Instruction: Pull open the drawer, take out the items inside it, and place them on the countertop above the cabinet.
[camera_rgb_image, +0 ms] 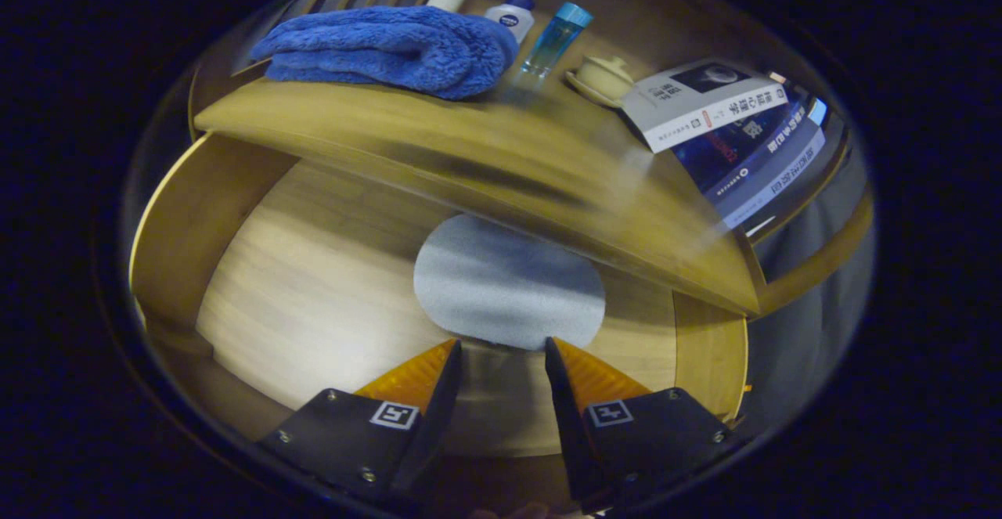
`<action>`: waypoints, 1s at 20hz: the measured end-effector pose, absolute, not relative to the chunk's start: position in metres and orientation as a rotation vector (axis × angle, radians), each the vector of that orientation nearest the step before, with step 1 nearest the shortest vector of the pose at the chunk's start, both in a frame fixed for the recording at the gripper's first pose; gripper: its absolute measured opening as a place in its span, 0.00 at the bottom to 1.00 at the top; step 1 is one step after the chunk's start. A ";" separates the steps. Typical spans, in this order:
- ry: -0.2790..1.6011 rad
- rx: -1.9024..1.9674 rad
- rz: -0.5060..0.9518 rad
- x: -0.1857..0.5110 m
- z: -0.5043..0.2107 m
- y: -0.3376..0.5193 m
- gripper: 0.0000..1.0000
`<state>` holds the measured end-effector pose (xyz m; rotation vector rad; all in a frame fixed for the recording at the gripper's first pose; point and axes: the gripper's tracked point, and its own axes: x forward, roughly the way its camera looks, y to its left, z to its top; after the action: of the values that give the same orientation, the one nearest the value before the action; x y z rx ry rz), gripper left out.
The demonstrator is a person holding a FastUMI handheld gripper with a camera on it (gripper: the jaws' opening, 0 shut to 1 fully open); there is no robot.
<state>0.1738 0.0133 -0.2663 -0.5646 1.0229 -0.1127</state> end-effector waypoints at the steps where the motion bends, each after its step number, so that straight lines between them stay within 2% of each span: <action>1: 1.016 -0.564 -0.101 0.175 -0.266 0.016 0.64; 7: 0.990 -0.565 -0.031 0.181 -0.268 0.045 0.64; 13: 0.967 -0.648 -0.106 0.182 -0.251 0.025 0.64; 20: 0.982 -0.656 -0.087 0.184 -0.259 0.019 0.64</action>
<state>0.1844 0.0188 -0.2594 -0.6559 0.9824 -0.0866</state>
